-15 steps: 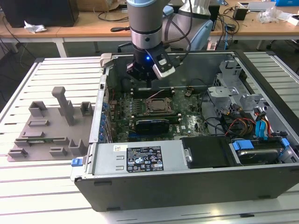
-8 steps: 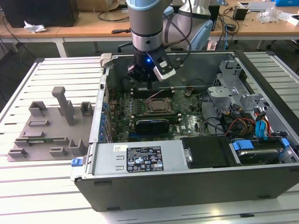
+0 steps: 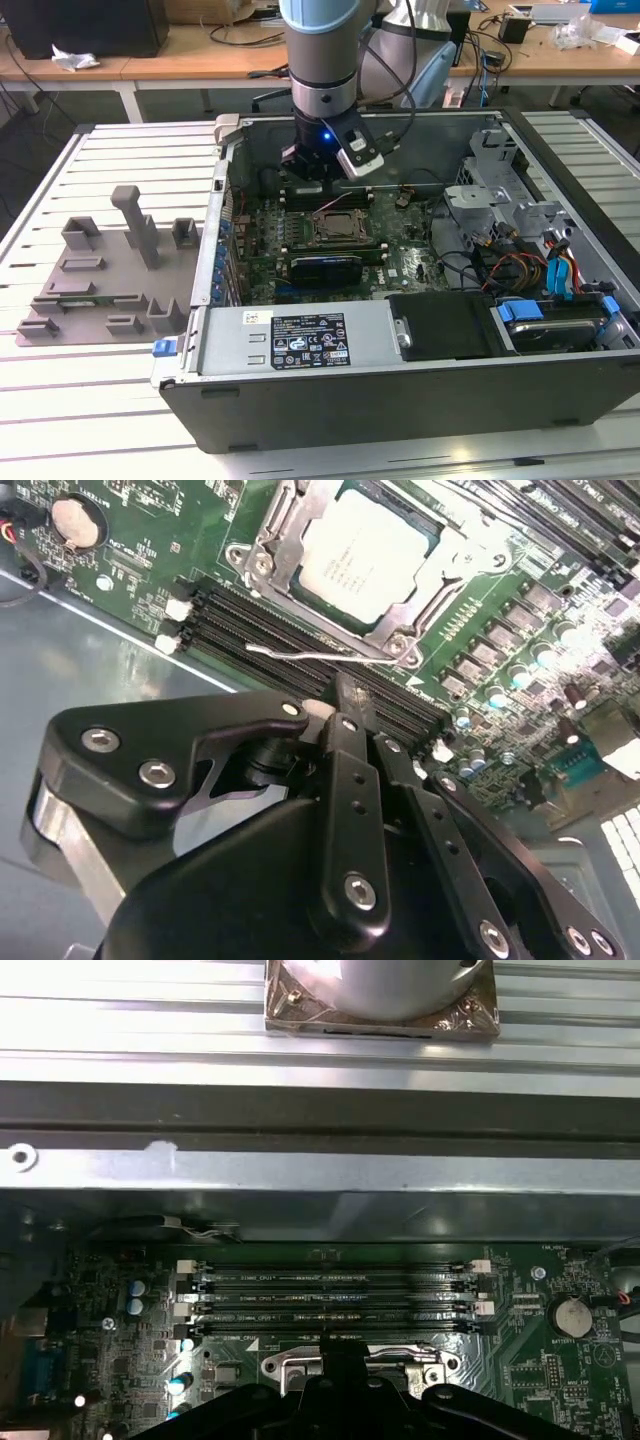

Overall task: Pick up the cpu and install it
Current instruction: 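Install the first cpu locking lever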

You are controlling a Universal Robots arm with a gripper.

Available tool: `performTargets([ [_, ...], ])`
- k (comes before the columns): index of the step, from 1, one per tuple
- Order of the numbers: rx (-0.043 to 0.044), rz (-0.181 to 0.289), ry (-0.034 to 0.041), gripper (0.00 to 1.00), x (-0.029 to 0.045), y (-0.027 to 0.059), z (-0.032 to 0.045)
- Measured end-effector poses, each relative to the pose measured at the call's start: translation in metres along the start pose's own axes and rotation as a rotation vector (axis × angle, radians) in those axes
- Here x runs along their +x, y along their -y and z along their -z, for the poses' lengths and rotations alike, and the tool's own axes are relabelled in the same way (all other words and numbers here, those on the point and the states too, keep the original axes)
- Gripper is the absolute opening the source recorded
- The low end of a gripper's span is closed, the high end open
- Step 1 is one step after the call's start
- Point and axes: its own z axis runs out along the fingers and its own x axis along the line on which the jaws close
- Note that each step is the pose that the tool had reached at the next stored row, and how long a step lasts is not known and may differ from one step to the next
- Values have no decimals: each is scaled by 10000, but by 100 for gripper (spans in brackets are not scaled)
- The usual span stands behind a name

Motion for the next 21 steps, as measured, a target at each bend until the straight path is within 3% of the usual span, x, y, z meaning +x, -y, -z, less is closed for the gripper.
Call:
performTargets([
  [3, 1, 24, 107, 11, 1, 5, -19],
  [7, -3, 81, 352, 11, -3, 11, -50],
  [12, 12, -86, 426, 11, -55, 24, -111],
  [17, 29, -303, 505, 11, -63, 37, -168],
  [21, 27, -317, 697, 11, -60, 43, -195],
])
